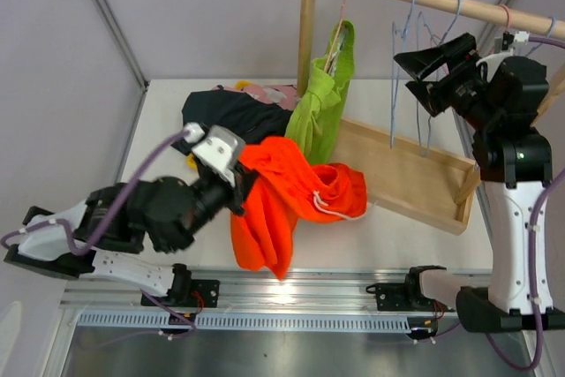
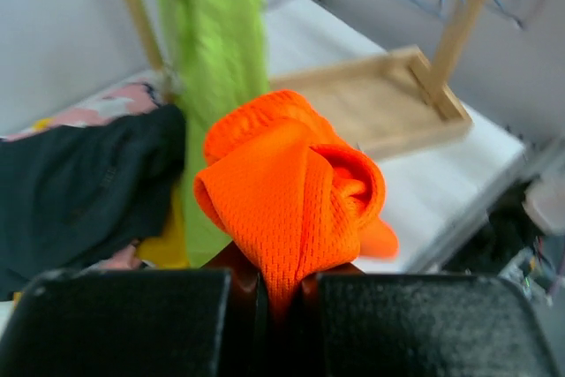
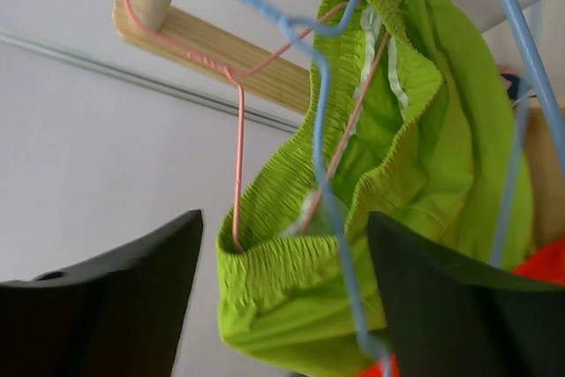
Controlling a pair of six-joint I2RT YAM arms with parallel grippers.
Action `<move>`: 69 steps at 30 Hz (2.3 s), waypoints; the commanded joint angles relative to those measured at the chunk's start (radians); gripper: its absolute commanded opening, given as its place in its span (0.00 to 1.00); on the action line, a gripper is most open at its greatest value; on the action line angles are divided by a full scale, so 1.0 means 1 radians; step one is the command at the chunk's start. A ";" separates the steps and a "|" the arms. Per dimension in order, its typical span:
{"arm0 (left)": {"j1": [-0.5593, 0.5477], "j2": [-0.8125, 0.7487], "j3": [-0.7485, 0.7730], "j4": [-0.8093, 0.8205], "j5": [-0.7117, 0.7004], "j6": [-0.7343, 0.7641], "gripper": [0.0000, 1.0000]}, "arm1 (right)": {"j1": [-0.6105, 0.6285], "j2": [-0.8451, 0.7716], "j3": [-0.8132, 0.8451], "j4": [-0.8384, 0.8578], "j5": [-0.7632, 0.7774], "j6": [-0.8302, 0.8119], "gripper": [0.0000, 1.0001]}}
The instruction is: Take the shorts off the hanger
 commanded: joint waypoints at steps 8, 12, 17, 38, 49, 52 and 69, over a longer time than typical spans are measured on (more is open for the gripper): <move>0.565 0.057 0.174 0.049 0.285 0.332 0.00 | -0.003 -0.175 -0.006 -0.202 0.074 -0.215 0.99; 0.831 0.134 0.355 0.049 0.462 0.364 0.00 | -0.003 -0.247 -0.036 -0.255 0.106 -0.270 0.99; 1.089 0.284 0.660 -0.001 0.581 0.360 0.00 | -0.003 -0.338 -0.119 -0.296 0.121 -0.310 0.99; 1.506 0.419 0.862 0.249 0.111 0.386 0.00 | -0.003 -0.410 -0.331 -0.250 0.037 -0.331 0.99; 1.537 0.402 0.875 0.356 0.017 0.408 0.00 | -0.003 -0.430 -0.368 -0.236 0.011 -0.331 0.99; 1.537 0.427 0.901 0.326 0.159 0.359 0.00 | -0.005 -0.444 -0.400 -0.217 0.005 -0.322 0.99; 1.342 0.611 0.903 0.400 0.713 0.291 0.00 | -0.003 -0.519 -0.483 -0.223 0.032 -0.299 0.99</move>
